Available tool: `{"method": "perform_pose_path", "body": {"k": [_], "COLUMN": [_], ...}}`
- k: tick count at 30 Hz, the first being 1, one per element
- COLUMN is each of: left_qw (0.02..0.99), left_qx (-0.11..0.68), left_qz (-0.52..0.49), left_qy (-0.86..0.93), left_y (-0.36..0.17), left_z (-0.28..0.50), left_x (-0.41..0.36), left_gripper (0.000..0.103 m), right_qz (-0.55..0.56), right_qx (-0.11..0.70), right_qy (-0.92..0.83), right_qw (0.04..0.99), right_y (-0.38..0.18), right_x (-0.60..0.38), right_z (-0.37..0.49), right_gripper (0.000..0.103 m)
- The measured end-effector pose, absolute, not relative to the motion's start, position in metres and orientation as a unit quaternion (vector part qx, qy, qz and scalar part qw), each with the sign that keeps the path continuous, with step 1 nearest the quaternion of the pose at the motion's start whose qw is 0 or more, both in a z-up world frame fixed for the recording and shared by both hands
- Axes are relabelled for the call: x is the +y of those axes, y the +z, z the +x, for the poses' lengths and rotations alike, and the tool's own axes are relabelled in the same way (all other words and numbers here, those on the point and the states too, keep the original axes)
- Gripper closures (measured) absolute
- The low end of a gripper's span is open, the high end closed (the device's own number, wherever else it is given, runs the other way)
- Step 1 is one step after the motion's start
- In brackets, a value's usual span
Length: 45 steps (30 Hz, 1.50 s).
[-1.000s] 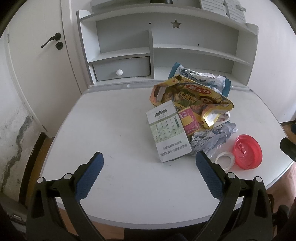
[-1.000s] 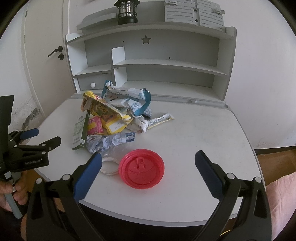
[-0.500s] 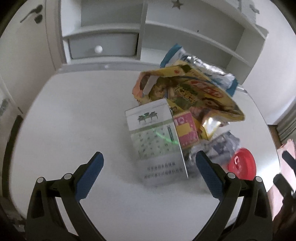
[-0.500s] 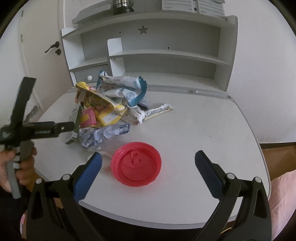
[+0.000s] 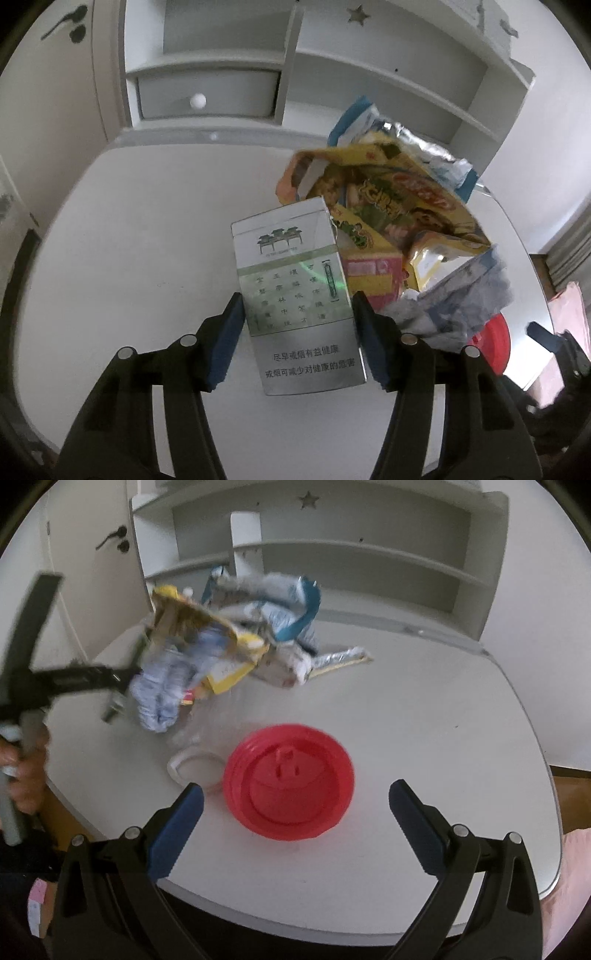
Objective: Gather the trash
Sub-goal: 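Grasp the white-green cigarette box with the left tool while the right tool grasps the red lid, then carry both items over the black bin and open both tools to drop them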
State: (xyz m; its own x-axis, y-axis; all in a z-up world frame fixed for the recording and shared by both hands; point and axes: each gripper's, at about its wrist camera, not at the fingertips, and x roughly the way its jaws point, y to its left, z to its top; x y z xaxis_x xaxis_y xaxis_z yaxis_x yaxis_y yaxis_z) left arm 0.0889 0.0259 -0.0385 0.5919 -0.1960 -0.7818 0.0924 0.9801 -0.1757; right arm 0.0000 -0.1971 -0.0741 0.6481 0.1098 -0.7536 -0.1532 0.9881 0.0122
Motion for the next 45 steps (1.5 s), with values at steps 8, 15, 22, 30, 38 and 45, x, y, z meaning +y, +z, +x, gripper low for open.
{"method": "perform_pose_path", "body": {"k": [8, 15, 22, 30, 38, 45], "left_qw": [0.912, 0.917, 0.905, 0.81, 0.632, 0.55], "left_qx": [0.402, 0.382, 0.369, 0.362, 0.413, 0.493], "left_qz": [-0.034, 0.002, 0.049, 0.119, 0.222, 0.259], "left_qy": [-0.08, -0.114, -0.205, -0.446, -0.617, -0.622], "left_y": [-0.006, 0.01, 0.02, 0.003, -0.111, -0.234], "left_z": [0.067, 0.049, 0.039, -0.014, -0.105, -0.132], "left_x": [0.016, -0.024, -0.108, -0.309, -0.496, -0.578], "left_gripper": [0.045, 0.045, 0.045, 0.045, 0.044, 0.044], "right_qz": [-0.04, -0.044, 0.012, 0.147, 0.309, 0.423], "right_qx": [0.429, 0.423, 0.37, 0.319, 0.36, 0.428], "right_qy": [0.062, 0.054, -0.01, -0.223, -0.383, -0.39], "right_qw": [0.9, 0.904, 0.929, 0.909, 0.792, 0.697], "right_y": [-0.097, -0.099, -0.056, -0.047, -0.151, -0.262], "right_x": [-0.194, -0.203, -0.276, -0.457, -0.6, -0.641], "right_z": [0.017, 0.02, -0.015, -0.132, -0.276, -0.324], "right_gripper": [0.006, 0.023, 0.023, 0.023, 0.023, 0.023]}}
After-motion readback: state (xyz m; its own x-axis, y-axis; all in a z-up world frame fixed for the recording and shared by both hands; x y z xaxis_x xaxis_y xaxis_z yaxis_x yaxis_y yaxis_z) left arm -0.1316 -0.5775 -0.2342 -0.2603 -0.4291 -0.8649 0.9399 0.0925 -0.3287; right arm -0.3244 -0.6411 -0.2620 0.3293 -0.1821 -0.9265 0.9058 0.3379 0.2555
